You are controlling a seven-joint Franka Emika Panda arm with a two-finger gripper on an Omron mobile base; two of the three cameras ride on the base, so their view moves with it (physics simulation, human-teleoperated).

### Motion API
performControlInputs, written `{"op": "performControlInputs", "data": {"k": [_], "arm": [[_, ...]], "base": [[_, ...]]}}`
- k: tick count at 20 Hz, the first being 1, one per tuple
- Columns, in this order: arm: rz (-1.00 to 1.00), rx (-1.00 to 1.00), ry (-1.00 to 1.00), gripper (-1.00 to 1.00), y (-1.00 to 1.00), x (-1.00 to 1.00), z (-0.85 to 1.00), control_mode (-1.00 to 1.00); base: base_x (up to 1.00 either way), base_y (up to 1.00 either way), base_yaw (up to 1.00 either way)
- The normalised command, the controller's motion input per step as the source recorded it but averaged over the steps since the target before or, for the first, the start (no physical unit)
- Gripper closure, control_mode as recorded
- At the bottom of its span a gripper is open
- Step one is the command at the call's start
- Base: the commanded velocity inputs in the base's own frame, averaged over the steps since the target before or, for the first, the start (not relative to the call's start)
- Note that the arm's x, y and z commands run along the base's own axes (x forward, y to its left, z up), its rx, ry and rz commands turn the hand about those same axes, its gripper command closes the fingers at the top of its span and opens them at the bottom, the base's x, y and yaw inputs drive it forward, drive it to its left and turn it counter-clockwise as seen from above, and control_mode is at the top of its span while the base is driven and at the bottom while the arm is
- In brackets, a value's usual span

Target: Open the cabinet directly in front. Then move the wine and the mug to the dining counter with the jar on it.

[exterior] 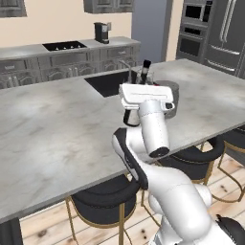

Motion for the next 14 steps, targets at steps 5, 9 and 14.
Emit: {"op": "performControlInputs", "data": {"k": [5,9,14], "arm": [[-0.04,0.00,-0.08,1.00,0.47,-0.87,-0.35,-1.00],[-0.02,0.00,0.00,1.00,0.38,-0.50,-0.19,-1.00],[-0.07,-0.01,-0.12,1.00,0.62,-0.10,-0.01,-1.00]], "base": [[0.00,0.00,0.00],[0.00,0.00,0.00],[0.00,0.00,0.00]]}}
